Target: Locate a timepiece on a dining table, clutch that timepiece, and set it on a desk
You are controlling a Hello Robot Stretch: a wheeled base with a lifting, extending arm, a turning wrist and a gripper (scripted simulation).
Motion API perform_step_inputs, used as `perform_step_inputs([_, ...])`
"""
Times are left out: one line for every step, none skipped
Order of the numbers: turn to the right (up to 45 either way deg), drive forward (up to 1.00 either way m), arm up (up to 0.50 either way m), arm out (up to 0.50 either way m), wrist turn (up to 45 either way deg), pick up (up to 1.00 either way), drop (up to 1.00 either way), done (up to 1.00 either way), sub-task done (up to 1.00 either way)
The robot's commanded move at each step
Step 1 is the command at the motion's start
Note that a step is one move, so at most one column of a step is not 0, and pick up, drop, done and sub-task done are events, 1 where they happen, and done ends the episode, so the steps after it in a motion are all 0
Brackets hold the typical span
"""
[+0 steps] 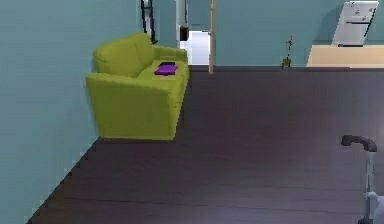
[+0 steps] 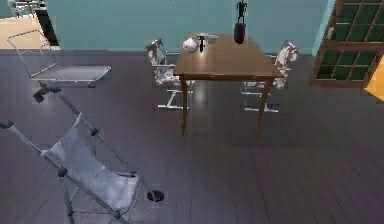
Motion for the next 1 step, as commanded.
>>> perform_step_inputs([0.0, 1.0, 0.0, 0.0, 0.0, 0.0, 0.0, 0.0, 0.0])
